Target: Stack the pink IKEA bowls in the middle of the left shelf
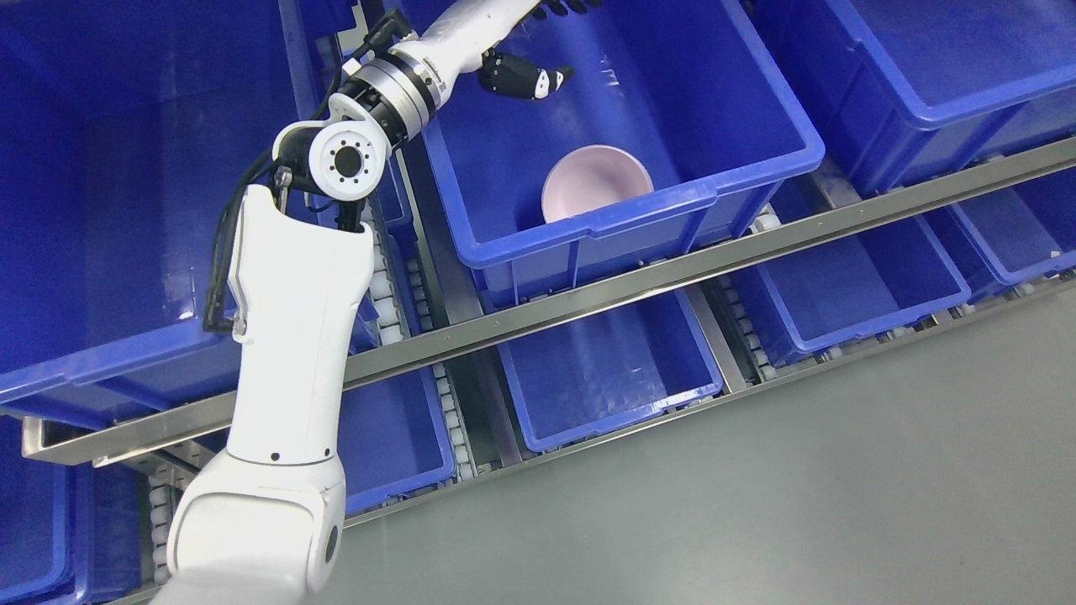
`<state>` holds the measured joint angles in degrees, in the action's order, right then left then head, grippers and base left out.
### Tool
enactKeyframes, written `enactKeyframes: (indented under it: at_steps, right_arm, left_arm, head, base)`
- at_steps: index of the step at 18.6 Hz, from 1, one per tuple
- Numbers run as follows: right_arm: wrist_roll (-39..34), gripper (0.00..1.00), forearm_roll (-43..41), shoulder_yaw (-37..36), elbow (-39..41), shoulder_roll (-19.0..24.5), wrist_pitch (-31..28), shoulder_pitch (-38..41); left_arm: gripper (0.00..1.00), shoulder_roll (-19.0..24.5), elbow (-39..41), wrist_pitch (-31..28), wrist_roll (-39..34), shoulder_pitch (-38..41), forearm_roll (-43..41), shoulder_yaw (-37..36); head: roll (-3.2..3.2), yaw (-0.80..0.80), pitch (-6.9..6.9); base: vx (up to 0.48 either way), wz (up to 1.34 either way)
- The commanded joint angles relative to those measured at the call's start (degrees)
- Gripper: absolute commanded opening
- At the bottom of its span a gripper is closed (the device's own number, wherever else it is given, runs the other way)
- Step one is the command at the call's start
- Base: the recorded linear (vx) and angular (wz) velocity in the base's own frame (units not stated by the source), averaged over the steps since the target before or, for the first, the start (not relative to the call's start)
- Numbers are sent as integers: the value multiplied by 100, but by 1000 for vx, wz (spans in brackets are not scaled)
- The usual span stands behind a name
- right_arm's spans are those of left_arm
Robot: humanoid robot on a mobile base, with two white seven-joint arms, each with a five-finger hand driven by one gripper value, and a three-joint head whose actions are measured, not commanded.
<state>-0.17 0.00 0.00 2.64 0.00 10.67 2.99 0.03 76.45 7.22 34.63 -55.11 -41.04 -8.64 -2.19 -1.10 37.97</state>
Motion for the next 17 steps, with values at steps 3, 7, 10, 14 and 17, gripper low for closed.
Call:
enactKeyframes:
  at_steps: [3,7,10,14,17]
  right_arm:
    - [-10,100,44,-62,0,-100,-3,0]
    - [-1,100,44,-62,0,-100,-3,0]
    - [-1,100,44,-62,0,-100,-3,0]
    - [-1,100,44,-62,0,-100,-3,0]
    - [-1,100,44,-62,0,-100,-3,0]
  left_arm:
    - [83,97,-174,-54,-2199,18,2332,3]
    - [91,97,36,-606,-4392,237,3707,-6]
    - [93,97,572,-1064,-4386,667,3884,-32]
    - [100,97,915,-1240,-4368,1019,3911,3]
    - [100,97,1091,-1258,-4368,1213,3902,-6]
  head:
    - [0,0,0]
    - [0,0,0]
    - [0,0,0]
    - [0,0,0]
    - [0,0,0]
  base:
    - [0,0]
    - [0,0]
    - [0,0]
    - [0,0]
    - [0,0]
